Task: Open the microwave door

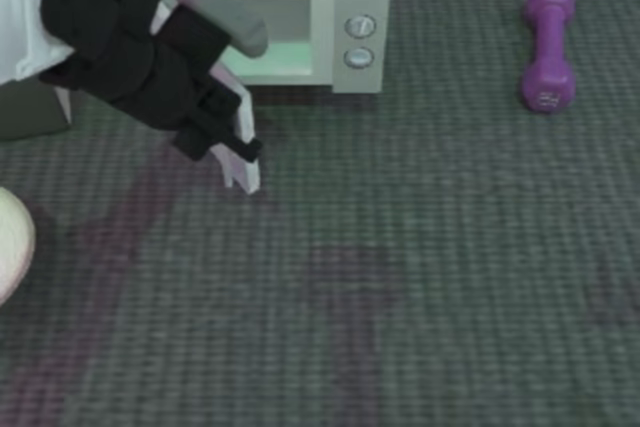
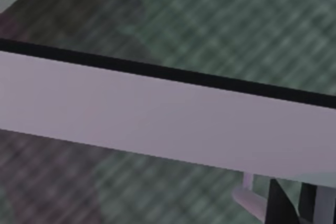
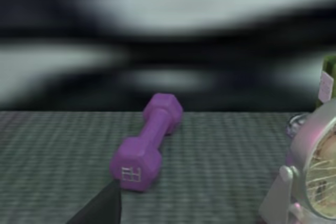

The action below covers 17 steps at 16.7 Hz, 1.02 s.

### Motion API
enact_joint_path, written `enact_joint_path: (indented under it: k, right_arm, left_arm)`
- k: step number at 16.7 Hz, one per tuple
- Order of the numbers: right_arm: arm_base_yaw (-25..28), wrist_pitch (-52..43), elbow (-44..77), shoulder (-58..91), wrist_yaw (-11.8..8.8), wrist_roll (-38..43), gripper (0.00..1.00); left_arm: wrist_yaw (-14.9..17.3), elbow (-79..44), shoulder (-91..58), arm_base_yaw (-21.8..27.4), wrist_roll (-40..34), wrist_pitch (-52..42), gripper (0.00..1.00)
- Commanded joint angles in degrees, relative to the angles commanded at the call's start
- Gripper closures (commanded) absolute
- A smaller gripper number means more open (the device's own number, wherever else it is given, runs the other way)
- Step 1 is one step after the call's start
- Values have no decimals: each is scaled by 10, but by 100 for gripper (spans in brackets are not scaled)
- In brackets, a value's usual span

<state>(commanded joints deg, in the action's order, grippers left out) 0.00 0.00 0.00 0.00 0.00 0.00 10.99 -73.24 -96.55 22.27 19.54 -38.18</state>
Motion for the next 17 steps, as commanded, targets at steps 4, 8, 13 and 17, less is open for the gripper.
enact_joint_path:
  k: [4,8,13,17]
  right_arm:
    - [0,0,0,0,0,0,0]
    - [0,0,0,0,0,0,0]
    - [0,0,0,0,0,0,0]
    - [0,0,0,0,0,0,0]
  left_arm:
    - [11,1,2,-5,16,-3,100]
    - [34,12,5,-27,68,-21,100]
    - [56,16,17,-46,111,-28,100]
    - [56,16,17,-46,111,-28,100]
